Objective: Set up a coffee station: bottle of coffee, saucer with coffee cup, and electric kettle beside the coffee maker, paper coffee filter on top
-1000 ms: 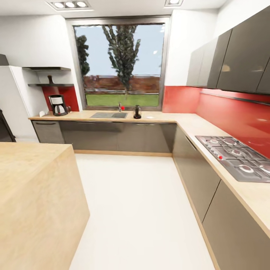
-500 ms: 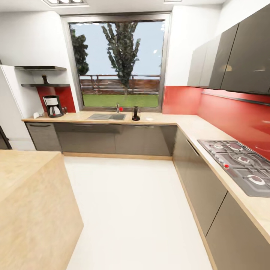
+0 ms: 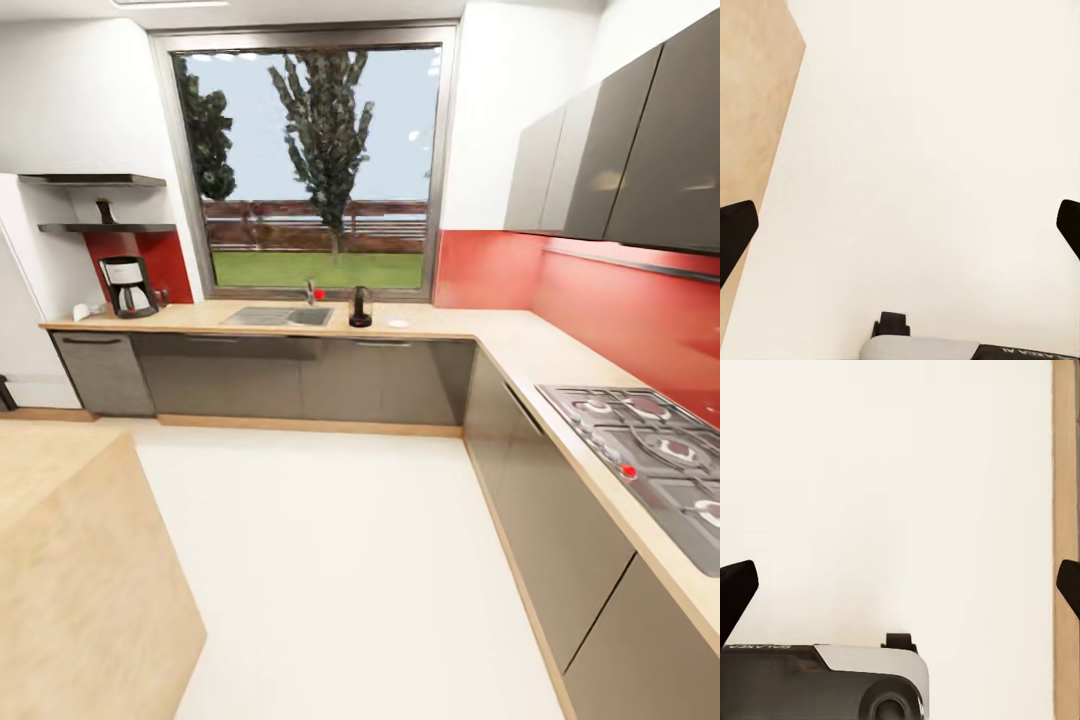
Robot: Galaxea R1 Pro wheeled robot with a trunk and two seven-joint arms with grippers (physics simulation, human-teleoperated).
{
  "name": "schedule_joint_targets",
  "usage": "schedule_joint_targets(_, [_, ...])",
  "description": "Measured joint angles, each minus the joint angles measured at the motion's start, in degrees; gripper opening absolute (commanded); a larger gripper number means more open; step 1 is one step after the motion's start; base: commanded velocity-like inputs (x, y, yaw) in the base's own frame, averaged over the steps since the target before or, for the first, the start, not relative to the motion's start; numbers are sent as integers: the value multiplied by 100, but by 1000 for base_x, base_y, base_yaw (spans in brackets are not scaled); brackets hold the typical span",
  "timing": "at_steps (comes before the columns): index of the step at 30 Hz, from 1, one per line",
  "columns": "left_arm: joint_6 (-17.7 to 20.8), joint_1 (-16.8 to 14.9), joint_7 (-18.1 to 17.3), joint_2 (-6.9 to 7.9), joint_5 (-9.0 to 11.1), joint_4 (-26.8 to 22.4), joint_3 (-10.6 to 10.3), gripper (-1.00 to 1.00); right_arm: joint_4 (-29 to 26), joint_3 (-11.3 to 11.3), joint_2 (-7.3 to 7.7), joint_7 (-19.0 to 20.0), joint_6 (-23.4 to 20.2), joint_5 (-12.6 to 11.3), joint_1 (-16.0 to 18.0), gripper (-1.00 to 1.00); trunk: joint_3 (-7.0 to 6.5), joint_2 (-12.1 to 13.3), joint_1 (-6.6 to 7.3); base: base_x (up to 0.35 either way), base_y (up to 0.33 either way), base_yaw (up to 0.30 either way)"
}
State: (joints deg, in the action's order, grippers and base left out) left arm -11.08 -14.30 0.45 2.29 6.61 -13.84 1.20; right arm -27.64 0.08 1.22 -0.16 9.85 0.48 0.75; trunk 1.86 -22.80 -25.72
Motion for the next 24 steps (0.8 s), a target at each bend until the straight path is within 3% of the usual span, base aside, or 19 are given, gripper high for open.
schedule_joint_targets(24, [0,-5,0,44,9,0,-1,100,-5,2,0,21,0,1,0,100,0,0,0,336,0,0])
